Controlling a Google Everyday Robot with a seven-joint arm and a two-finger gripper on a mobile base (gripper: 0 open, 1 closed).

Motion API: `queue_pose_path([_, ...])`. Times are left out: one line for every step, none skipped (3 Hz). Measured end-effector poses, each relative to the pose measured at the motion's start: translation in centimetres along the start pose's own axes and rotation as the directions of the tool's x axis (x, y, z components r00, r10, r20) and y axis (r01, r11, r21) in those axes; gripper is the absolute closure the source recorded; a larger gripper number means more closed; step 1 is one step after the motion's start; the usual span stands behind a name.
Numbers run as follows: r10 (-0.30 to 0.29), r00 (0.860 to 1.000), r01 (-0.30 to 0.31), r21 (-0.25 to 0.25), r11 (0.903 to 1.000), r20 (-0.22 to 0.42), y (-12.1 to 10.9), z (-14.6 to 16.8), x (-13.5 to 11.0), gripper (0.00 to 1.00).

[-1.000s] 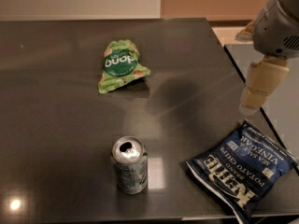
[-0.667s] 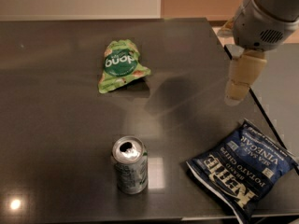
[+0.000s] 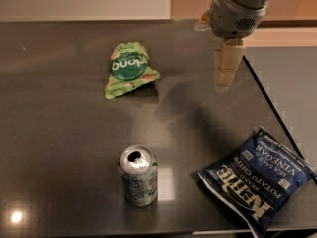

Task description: Move green rice chip bag near 7up can

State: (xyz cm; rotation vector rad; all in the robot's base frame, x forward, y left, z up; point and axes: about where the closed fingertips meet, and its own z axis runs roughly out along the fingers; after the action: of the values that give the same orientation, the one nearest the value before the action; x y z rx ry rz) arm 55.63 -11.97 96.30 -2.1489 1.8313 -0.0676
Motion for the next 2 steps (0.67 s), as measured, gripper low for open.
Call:
queue_pose_path([-0.143,0.99,0.143,-0.017,0.9896,0.001,-2.8,1.7,-1.3,0.0])
queue_pose_path([-0.293,0.956,0.293,-0.011,0.956,0.001,-4.9,3.7,-2.5,0.0])
